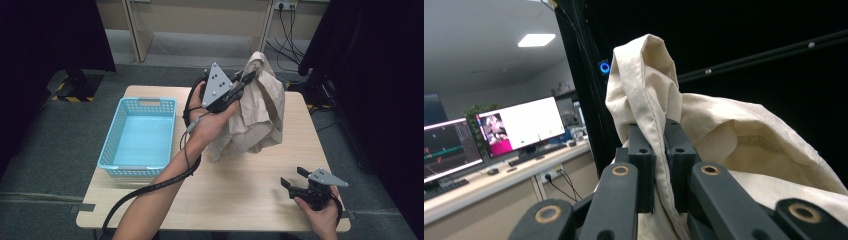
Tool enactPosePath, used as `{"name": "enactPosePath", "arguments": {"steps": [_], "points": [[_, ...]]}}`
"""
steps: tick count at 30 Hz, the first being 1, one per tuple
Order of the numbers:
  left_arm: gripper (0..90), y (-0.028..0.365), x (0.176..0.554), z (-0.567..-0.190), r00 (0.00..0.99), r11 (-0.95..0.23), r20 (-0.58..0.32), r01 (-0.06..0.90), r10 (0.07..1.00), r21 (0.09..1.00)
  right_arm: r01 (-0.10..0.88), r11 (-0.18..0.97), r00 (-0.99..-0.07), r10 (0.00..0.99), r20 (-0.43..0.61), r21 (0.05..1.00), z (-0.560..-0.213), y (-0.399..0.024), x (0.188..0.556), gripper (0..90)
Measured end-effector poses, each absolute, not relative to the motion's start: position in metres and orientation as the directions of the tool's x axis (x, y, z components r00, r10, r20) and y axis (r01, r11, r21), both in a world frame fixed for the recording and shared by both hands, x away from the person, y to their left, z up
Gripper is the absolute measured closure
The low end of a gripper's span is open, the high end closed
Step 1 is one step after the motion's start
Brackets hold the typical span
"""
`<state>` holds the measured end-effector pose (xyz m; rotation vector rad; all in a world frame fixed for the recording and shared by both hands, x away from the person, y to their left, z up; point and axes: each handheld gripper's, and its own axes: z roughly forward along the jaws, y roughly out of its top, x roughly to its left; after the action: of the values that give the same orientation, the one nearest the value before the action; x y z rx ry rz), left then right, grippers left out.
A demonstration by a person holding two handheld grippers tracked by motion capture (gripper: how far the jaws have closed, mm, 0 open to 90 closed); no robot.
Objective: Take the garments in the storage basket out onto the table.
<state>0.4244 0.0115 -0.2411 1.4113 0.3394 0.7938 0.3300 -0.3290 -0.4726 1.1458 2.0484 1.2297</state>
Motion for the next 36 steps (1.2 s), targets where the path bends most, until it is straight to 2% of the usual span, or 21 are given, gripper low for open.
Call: {"name": "enactPosePath", "arguments": {"steps": [16, 28, 33, 36], "points": [[84.3, -0.009, 0.436, -0.296, 0.744, -0.113, 0.208, -0.177, 0.635, 0.978, 0.408, 0.243, -0.531, 0.847, 0.012, 0.880, -0.473, -0.329, 0.330, 21.3], [81.6, -0.031, 0.447, -0.351, 0.781, -0.215, 0.188, -0.071, 0.595, 0.974, 0.406, 0.244, -0.532, 0.847, 0.011, 0.881, -0.473, -0.329, 0.329, 21.3], [79.5, -0.038, 0.453, -0.374, 0.794, -0.255, 0.170, -0.019, 0.584, 0.967, 0.403, 0.245, -0.533, 0.846, 0.009, 0.882, -0.473, -0.329, 0.329, 21.3], [75.3, -0.040, 0.454, -0.382, 0.800, -0.267, 0.161, -0.001, 0.578, 0.964, 0.403, 0.245, -0.534, 0.846, 0.009, 0.882, -0.473, -0.329, 0.329, 21.3]]}}
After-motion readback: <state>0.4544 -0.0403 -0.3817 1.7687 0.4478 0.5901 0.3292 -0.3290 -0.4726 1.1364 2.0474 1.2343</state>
